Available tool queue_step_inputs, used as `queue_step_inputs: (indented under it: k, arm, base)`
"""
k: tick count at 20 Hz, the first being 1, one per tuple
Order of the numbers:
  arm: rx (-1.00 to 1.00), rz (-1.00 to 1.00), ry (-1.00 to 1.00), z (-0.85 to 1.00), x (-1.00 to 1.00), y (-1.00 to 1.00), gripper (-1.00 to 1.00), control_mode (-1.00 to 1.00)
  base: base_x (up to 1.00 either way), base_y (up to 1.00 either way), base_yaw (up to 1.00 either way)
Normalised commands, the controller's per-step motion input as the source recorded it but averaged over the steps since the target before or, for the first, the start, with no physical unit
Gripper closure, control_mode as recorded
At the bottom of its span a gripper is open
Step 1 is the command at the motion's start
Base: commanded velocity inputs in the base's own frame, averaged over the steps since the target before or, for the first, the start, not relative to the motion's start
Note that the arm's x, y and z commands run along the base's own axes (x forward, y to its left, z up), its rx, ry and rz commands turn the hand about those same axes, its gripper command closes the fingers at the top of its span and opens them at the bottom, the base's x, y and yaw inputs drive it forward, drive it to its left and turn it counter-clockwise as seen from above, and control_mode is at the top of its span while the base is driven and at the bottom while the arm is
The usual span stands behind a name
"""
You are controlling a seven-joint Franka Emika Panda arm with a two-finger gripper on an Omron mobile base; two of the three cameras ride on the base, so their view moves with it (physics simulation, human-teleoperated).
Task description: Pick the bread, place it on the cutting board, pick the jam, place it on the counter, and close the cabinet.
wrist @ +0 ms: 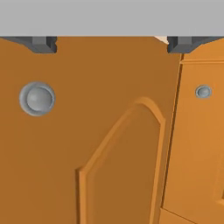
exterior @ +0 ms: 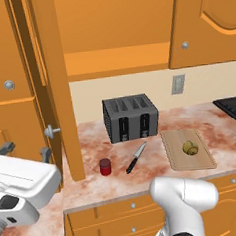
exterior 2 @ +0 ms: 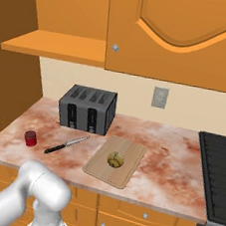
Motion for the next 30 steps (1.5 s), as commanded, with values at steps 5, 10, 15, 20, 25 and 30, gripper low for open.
queue_step_inputs:
  k: [5,10,15,20,25,30]
  arm:
    - [0.0,-0.1,0.0,0.0,0.02,0.0,-1.0,-1.0]
    - [0.0,-0.09,-0.01,0.1,0.0,0.01,-1.0,-1.0]
    - [0.0,-0.08,-0.01,0.16,0.0,0.01,-1.0,-1.0]
    - [0.0,-0.07,-0.01,0.13,0.0,0.0,-1.0,-1.0]
    - [0.0,-0.05,-0.04,0.01,-0.05,0.0,-1.0,-1.0]
    - [0.0,-0.06,-0.01,0.0,-0.12,0.0,-1.0,-1.0]
  base:
    - [0.0,0.0,0.0]
    - [0.0,0.0,0.0]
    - [0.0,0.0,0.0]
    - [0.0,0.0,0.0]
    - [0.0,0.0,0.0]
    - [0.0,0.0,0.0]
